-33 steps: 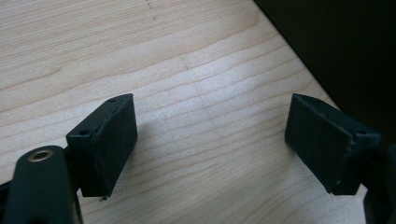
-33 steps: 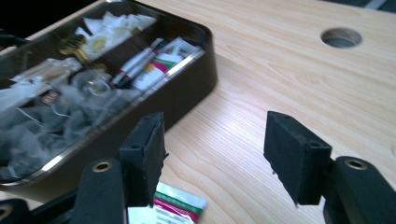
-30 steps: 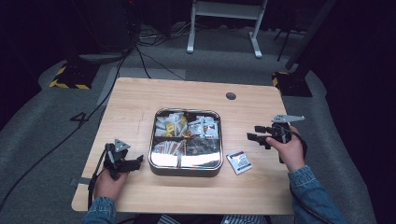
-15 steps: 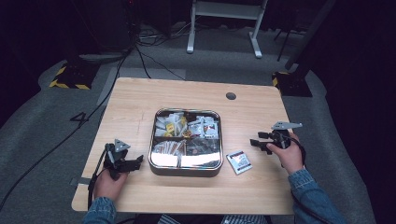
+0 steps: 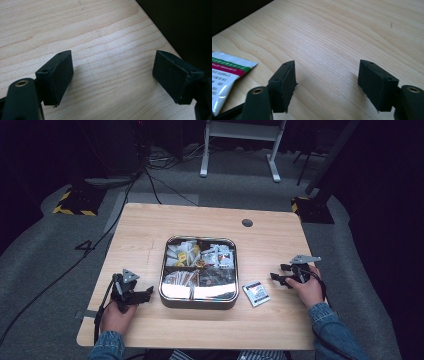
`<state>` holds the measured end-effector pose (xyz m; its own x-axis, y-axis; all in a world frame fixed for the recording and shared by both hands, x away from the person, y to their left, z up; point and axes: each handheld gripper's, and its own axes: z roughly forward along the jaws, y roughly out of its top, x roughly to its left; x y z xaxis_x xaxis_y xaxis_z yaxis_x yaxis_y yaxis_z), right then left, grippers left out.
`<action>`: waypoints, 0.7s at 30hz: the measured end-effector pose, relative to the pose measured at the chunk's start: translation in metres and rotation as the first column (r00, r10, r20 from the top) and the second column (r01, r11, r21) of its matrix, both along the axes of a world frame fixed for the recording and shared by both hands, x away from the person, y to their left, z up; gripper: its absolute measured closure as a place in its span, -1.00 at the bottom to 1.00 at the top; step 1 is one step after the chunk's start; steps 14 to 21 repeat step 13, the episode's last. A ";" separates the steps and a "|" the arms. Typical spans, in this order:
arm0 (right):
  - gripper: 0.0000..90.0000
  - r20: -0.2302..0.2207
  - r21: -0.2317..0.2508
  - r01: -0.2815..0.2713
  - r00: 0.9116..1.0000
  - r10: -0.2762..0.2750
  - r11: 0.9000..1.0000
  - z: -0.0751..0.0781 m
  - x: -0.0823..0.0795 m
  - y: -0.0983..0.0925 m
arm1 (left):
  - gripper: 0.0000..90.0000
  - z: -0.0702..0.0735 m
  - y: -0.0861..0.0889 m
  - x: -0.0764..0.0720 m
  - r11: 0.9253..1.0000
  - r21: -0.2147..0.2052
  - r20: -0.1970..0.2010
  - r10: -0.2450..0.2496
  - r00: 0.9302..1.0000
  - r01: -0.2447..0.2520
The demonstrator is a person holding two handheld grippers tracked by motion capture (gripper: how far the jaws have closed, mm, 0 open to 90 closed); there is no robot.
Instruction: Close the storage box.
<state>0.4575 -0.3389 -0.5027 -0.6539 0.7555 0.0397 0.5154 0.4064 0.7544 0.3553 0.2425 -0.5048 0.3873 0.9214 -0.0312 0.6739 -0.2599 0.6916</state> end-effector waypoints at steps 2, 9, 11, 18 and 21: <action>-0.42 0.004 -0.005 0.011 1.000 -0.011 1.000 -0.001 0.000 -0.002 | -0.61 0.000 0.000 0.000 1.000 0.000 0.000 0.000 1.000 0.000; -0.79 -0.003 -0.060 0.024 1.000 -0.024 0.998 -0.002 0.005 0.000 | -0.65 0.000 -0.001 0.000 1.000 0.003 -0.001 0.014 1.000 -0.014; -0.79 -0.003 -0.060 0.024 1.000 -0.024 0.998 -0.002 0.006 0.000 | -0.66 0.000 -0.001 0.000 1.000 0.002 -0.004 0.021 1.000 -0.021; -0.79 -0.002 -0.061 0.027 1.000 -0.027 0.998 -0.002 0.006 0.000 | -0.67 0.000 -0.003 0.000 0.999 0.005 -0.002 0.040 0.999 -0.040; -0.79 -0.002 -0.061 0.027 1.000 -0.027 0.998 -0.002 0.006 0.000 | -0.67 0.000 -0.003 0.000 0.999 0.005 -0.002 0.040 0.999 -0.040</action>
